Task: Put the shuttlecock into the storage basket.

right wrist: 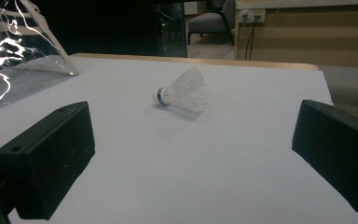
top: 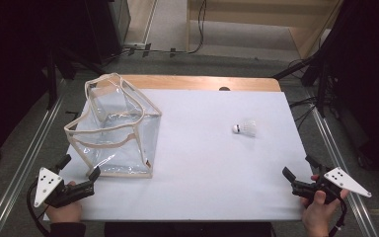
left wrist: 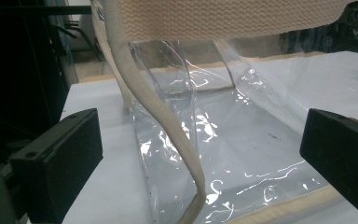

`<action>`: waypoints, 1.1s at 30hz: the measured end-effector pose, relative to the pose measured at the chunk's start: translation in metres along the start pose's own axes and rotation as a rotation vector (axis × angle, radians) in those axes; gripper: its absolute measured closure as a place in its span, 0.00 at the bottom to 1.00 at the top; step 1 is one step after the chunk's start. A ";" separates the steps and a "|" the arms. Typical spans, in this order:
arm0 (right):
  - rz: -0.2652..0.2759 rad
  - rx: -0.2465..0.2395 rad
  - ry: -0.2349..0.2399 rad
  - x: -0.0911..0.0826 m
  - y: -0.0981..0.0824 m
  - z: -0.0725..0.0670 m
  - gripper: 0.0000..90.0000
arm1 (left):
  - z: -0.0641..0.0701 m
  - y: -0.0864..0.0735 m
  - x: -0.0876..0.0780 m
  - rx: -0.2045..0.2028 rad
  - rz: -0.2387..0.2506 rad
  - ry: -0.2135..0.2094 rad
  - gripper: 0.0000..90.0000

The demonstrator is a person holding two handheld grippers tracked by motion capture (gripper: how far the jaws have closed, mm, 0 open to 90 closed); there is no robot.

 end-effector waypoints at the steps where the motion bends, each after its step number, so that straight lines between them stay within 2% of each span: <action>1: 0.005 -0.001 0.000 0.000 0.001 0.000 0.00 | 0.000 0.000 0.000 -0.002 0.001 0.000 0.00; 7: 0.004 0.007 0.014 0.001 0.002 -0.004 0.00 | 0.000 0.000 0.000 -0.003 0.003 -0.001 0.00; 8: 0.000 -0.004 0.017 0.002 0.003 -0.006 0.00 | 0.000 0.000 -0.001 -0.003 0.004 0.000 0.00; 12: 0.003 0.005 0.005 0.001 0.008 -0.010 0.00 | 0.000 0.000 0.000 0.001 0.001 0.008 0.00; 22: -0.004 0.004 0.054 0.005 0.018 -0.029 0.00 | 0.000 0.000 0.001 0.003 -0.001 0.008 0.00; 25: -0.013 -0.017 0.070 0.008 0.024 -0.037 0.00 | 0.000 0.000 0.000 0.000 0.002 0.006 0.00; 29: -0.018 -0.029 0.079 0.009 0.028 -0.041 0.00 | 0.000 0.000 0.000 0.000 0.002 0.004 0.00; 31: -0.028 -0.018 0.097 0.010 0.030 -0.043 0.00 | 0.000 0.000 0.000 0.000 0.001 0.005 0.00; 32: -0.032 0.023 0.109 0.011 0.033 -0.043 0.06 | 0.000 0.000 0.000 0.002 -0.001 0.006 0.00; 33: -0.032 0.023 0.109 0.011 0.033 -0.043 0.06 | 0.000 0.000 0.000 0.002 -0.002 0.006 0.00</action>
Point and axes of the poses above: each handheld gripper's, and its own axes: x roughly forward along the jaws, y roughly out of its top, z roughly to its right, the point moved 6 cm from there along x, roughly forward along the jaws, and after that the axes turned 2 degrees about x, right-handed, at the moved point
